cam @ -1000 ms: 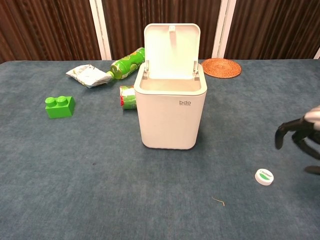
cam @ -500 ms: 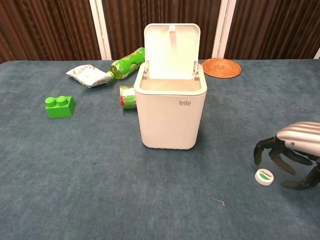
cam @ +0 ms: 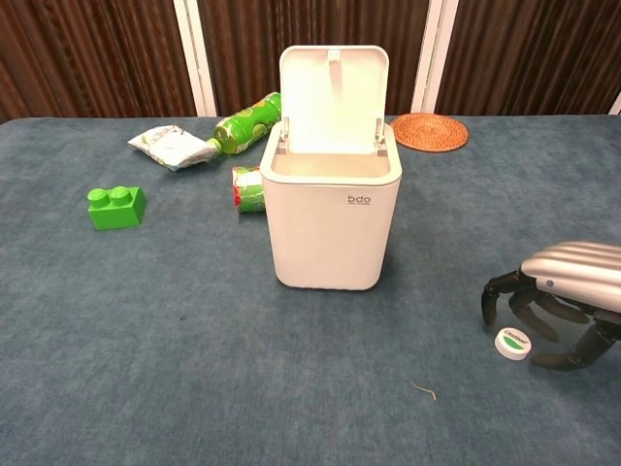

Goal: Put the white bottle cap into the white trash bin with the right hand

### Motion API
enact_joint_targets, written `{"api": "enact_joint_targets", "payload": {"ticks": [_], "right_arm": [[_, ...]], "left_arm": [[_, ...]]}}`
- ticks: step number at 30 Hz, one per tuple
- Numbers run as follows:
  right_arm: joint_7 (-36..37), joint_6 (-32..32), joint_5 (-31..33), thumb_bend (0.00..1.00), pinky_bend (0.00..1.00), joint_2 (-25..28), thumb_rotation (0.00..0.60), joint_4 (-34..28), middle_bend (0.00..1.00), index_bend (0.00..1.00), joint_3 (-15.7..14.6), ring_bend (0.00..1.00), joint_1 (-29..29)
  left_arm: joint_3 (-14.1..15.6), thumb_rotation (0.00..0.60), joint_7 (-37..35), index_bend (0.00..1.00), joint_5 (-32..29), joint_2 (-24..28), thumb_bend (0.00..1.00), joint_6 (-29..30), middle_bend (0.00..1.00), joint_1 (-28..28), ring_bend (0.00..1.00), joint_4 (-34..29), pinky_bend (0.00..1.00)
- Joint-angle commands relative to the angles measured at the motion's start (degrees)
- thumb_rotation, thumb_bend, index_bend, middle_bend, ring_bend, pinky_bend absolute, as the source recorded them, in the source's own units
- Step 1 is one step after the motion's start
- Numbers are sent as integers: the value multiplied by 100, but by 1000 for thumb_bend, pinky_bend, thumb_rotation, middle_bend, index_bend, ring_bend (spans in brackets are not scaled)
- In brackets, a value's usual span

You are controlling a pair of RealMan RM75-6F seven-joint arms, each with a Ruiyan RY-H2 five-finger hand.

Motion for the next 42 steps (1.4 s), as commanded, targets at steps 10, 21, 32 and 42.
{"api": "enact_joint_targets", "payload": {"ticks": [10,21,32,42], "right_arm": [[-69,-68,137,375,1000,-80,600,79,803,538,-41,881,56],[-64,141,234,375,1000,-82,600,117,816,694,-30,895,-20],[-162,1401,-74,375,1000,624,600,-773,817,698,202,896,-291],[-1309,1465,489,375,1000,1752,600,-2934,816,680,863,896,-157]], "left_arm": [[-4,600,-41,166,-1,11,376,-2,197,5,247,3,452],[-2,600,-50,166,-3,15,375,-23,197,0,246,6,451],[5,600,-22,168,-12,8,375,-52,199,-7,247,-5,452],[32,600,96,169,-15,-24,375,-139,203,-46,247,-25,453]]}}
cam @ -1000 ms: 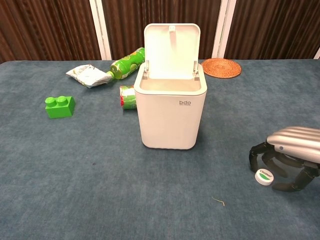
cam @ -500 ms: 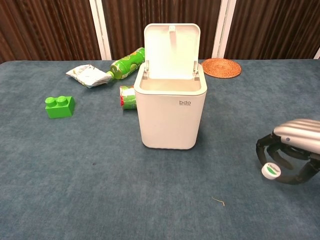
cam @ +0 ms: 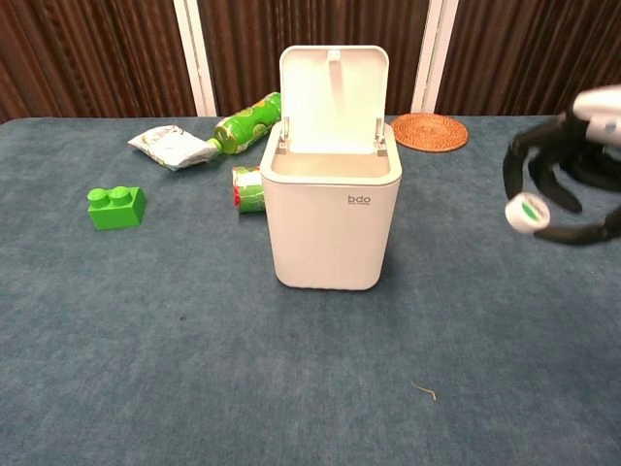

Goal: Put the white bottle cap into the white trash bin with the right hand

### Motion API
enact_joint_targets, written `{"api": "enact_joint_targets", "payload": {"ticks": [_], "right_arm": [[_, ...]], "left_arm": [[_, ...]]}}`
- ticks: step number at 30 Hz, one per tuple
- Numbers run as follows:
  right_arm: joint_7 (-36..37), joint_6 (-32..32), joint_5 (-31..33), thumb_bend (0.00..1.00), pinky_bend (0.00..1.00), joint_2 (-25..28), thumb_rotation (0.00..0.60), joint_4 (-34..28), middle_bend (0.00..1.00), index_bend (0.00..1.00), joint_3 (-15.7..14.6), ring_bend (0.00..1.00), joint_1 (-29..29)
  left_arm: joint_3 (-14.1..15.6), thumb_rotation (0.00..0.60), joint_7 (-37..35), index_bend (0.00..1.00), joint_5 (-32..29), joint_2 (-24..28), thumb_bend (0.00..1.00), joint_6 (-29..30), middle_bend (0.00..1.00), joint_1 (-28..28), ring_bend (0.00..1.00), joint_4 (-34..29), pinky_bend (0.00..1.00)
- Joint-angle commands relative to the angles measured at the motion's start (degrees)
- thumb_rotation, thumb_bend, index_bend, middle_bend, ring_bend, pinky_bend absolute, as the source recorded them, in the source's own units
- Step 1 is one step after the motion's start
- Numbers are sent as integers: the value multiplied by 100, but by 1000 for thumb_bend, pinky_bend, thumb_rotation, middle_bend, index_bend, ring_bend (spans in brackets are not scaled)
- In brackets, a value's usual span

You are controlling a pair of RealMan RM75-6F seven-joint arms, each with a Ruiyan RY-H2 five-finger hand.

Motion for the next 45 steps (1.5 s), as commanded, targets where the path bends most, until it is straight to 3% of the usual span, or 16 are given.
{"api": "enact_joint_targets", "payload": {"ticks": [1,8,18,20,22,26,33,40,45], "right_arm": [[-448,-164,496,375,1000,519,600,-877,816,679,441,896,166],[-1009,-588,1261,374,1000,161,600,-873,817,673,1016,896,688],[-1484,-1120,2161,374,1000,-1000,600,77,816,657,1427,896,1476],[-1538,-1131,2240,371,1000,-1178,600,260,816,622,1448,896,1566],[-1549,-1130,2278,306,1000,-1303,600,381,816,504,1438,896,1616],[-1464,-1111,2223,193,1000,-1355,600,458,816,370,1378,896,1631],[-1217,-666,1742,144,1000,-993,600,125,817,253,1221,896,1361],[-1084,1040,462,144,1000,-311,600,-384,816,306,663,884,270],[-915,2289,-301,144,998,50,600,177,816,349,16,816,-745]], "left_arm": [[9,600,17,169,-3,-4,375,-23,203,-10,247,-7,453],[10,600,36,170,-11,-6,375,-36,204,-17,247,-13,454],[22,600,12,171,-4,12,376,-49,207,-20,247,-14,453],[19,600,-7,172,-14,16,376,-52,208,-18,247,-9,453],[15,600,-21,173,-19,21,376,-50,209,-18,247,-6,453],[19,600,-30,176,0,25,376,-36,211,-14,247,-10,454],[26,600,-13,176,-5,19,376,-64,212,-25,247,-6,453],[35,600,48,178,12,6,376,-54,214,-28,248,-16,453],[52,600,131,183,43,-12,376,-52,217,-35,248,-45,454]]}}
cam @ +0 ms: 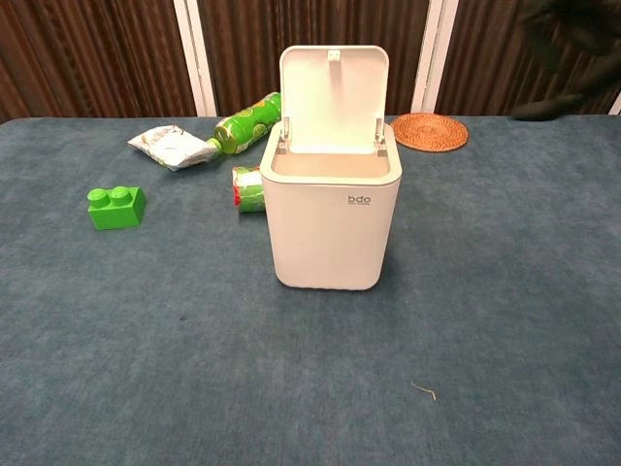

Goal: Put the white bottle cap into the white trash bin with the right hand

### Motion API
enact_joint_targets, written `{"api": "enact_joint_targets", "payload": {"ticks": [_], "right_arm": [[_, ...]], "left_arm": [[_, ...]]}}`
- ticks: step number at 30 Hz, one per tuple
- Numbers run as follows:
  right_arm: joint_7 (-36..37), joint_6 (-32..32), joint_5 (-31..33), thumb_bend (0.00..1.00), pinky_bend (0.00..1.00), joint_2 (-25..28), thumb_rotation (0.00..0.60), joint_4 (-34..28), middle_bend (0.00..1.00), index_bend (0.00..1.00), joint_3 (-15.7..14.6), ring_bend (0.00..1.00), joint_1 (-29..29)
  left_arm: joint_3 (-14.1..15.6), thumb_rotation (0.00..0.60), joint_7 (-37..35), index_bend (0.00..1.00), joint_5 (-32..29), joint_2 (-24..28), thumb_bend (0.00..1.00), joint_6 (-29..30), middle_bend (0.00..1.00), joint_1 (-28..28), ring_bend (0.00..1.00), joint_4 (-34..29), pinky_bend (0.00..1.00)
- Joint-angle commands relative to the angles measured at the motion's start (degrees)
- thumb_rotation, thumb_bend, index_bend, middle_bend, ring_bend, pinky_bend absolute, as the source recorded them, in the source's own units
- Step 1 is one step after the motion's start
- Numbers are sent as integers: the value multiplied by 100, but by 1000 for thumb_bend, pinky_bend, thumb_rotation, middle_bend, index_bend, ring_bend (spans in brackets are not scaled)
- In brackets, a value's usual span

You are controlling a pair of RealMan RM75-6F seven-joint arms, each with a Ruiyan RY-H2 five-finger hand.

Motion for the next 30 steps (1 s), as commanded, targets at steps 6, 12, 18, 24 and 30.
{"api": "enact_joint_targets", "payload": {"ticks": [6,12,18,24,30], "right_arm": [[1015,1893,-684,144,848,218,600,1493,673,338,-891,646,-1775],[2058,2162,-480,144,543,-145,600,2515,371,257,-707,308,-2037],[2023,1559,-107,144,179,-231,600,2708,166,168,-614,54,-2016],[1464,1049,91,144,134,-106,600,2429,84,85,-624,0,-1991],[1433,1124,36,144,133,-135,600,2410,84,85,-585,0,-2049]], "left_arm": [[26,600,180,184,-32,-58,376,-99,217,-44,249,-14,454],[0,600,221,183,-154,-92,375,-189,217,-78,249,33,454],[-1,600,196,184,-209,-126,376,-299,217,-124,249,108,454],[16,600,217,183,-145,-139,376,-285,217,-140,249,111,454],[28,600,230,183,-131,-151,375,-295,217,-148,249,124,454]]}}
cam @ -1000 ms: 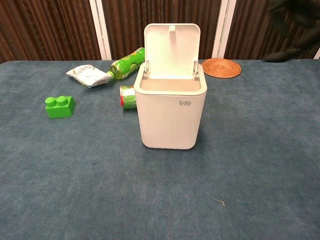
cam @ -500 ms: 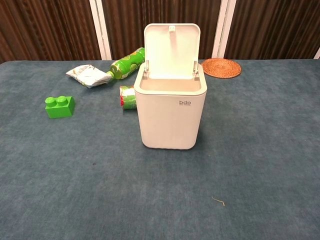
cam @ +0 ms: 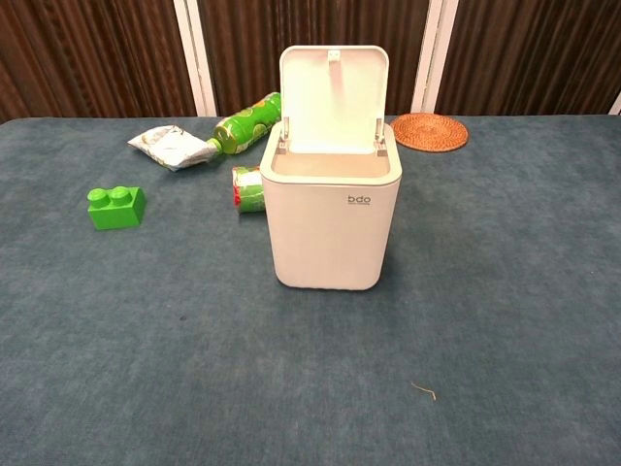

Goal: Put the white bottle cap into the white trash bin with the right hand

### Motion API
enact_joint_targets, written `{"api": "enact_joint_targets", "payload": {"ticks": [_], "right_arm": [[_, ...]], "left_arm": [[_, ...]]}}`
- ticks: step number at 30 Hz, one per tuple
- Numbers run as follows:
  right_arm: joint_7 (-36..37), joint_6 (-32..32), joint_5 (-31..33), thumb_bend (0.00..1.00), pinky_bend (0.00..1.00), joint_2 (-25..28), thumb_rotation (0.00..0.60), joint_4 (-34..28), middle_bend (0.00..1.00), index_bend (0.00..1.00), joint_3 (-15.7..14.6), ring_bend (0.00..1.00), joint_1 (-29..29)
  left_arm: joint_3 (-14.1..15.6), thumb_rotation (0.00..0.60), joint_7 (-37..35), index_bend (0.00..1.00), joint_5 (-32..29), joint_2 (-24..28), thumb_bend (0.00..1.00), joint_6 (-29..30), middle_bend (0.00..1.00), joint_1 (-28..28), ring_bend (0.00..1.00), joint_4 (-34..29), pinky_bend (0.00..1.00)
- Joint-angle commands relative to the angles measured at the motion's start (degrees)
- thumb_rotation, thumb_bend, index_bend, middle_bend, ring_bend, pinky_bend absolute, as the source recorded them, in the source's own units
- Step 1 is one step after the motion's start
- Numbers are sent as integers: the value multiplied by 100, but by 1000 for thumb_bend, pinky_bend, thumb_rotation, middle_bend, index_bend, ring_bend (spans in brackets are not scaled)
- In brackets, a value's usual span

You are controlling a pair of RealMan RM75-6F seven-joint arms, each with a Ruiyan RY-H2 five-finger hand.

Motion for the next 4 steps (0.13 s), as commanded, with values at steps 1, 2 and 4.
{"api": "enact_joint_targets", "payload": {"ticks": [1,2,4], "right_arm": [[18,1,-26,144,133,4,600,-21,84,85,17,0,-35],[18,-31,-31,144,133,12,600,-27,84,86,14,0,-34],[46,-115,-67,144,133,38,600,-42,84,86,-10,0,-26]], "left_arm": [[6,600,17,183,-16,-11,375,-35,217,-14,249,12,454],[8,600,18,183,-15,-11,375,-37,218,-15,249,9,454],[14,600,16,184,3,-6,375,-24,218,-12,249,-1,454]]}}
